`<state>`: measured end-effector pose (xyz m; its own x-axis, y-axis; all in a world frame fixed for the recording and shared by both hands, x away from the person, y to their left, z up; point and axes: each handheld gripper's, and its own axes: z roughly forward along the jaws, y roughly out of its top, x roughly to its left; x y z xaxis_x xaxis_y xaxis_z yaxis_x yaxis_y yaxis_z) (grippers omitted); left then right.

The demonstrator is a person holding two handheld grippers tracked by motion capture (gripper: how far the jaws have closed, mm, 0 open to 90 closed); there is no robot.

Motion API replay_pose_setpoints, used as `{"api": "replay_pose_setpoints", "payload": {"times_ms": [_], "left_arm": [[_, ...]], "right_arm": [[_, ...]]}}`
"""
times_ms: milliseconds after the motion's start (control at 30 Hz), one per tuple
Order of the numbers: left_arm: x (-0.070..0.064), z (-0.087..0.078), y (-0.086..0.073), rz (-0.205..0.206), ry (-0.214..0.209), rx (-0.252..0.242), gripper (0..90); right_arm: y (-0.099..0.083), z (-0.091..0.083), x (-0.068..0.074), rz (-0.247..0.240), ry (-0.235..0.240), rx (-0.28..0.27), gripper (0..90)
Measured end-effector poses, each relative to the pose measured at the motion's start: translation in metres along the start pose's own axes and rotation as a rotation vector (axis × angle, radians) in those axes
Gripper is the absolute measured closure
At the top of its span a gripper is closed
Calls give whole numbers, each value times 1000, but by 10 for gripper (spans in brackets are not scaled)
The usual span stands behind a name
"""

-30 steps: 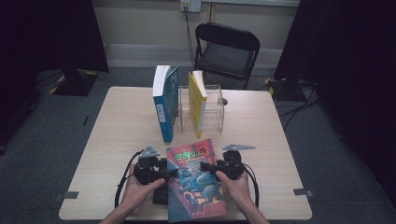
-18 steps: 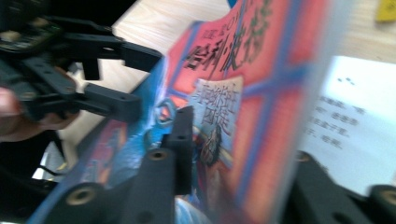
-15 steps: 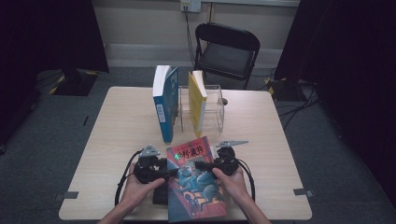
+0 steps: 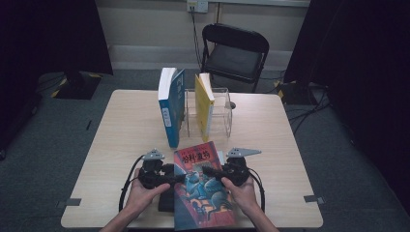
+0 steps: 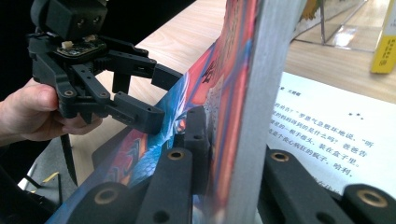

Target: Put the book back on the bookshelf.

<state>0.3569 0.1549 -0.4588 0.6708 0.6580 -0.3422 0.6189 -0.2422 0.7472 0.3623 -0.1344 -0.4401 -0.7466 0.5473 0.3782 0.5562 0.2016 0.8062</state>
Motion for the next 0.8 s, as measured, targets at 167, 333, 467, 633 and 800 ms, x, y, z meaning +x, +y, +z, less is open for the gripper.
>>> {"api": "replay_pose_setpoints", "payload": {"times_ms": [167, 333, 467, 633, 800], "left_arm": [[2, 0, 1, -22, -62, -4, 280], [3, 3, 1, -33, -87, -2, 274], [6, 8, 1, -65, -133, 2, 261], [7, 11, 3, -73, -153, 0, 249], [11, 12, 4, -93, -199, 11, 283]], "right_arm": [[2, -6, 5, -16, 12, -26, 802], [4, -9, 7, -26, 14, -35, 804], [4, -9, 7, -26, 19, -40, 806], [5, -10, 8, -26, 18, -45, 810], [5, -9, 10, -55, 1, -46, 816]]}}
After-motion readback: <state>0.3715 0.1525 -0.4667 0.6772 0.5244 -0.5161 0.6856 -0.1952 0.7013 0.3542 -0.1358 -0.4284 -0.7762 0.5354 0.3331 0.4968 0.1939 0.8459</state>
